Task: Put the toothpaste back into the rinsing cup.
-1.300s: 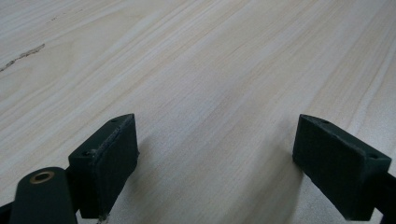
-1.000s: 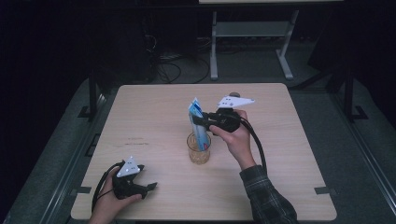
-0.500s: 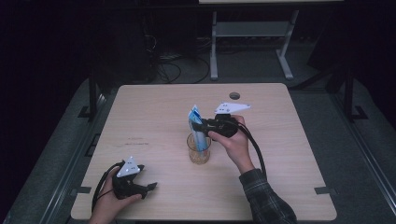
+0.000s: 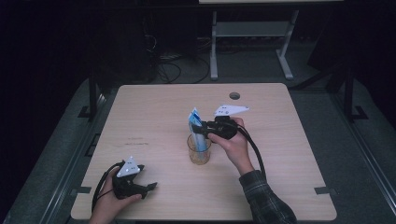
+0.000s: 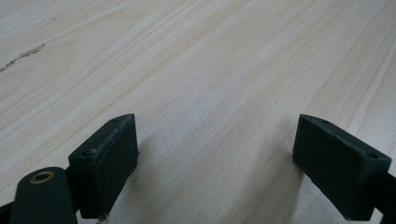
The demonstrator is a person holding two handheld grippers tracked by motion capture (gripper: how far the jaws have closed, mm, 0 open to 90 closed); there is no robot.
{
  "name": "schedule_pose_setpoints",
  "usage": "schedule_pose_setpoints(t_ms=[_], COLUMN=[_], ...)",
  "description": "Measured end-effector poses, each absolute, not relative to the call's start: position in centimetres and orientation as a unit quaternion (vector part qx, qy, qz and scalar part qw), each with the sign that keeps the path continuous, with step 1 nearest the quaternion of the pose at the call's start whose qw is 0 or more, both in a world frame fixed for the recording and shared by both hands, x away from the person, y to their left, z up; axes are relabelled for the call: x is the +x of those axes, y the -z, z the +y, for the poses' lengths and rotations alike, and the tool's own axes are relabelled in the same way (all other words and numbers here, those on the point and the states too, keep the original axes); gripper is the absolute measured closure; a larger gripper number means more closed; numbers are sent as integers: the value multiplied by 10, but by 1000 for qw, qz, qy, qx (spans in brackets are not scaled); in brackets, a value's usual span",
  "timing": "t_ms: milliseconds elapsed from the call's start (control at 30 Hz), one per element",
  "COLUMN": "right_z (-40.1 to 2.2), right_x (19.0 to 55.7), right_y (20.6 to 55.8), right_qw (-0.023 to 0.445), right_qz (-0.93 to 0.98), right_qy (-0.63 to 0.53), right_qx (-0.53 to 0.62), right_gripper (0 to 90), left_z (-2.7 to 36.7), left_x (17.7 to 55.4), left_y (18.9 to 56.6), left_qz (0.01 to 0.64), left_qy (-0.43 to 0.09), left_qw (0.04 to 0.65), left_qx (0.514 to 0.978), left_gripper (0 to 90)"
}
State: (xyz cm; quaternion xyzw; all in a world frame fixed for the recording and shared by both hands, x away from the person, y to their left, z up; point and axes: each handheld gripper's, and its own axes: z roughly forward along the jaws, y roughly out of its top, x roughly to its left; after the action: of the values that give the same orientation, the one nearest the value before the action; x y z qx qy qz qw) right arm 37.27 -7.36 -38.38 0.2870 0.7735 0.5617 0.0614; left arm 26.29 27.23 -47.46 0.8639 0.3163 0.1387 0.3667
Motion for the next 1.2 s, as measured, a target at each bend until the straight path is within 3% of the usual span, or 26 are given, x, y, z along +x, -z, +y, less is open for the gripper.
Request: schedule_pose_setpoints(t_ms=[433,567,833,1200], right_z=[-63,-64,-75,-103], right_x=[375,375,374,367], right_y=[383,381,379,382], right_qw=[61,61,83,112], right_qz=[777,772,767,772], right_qy=[-559,-565,-565,-543], right_qx=[282,283,292,310], right_gripper=[672,620,410,364], left_z=[272,272,272,271], left_x=[263,263,263,264], left_y=[475,475,475,475], left_qz=[317,316,317,318], left_qy=[-139,-139,-139,-139], left_qw=[367,366,367,367], left_qx=[863,864,864,863], left_gripper=[134,134,135,135])
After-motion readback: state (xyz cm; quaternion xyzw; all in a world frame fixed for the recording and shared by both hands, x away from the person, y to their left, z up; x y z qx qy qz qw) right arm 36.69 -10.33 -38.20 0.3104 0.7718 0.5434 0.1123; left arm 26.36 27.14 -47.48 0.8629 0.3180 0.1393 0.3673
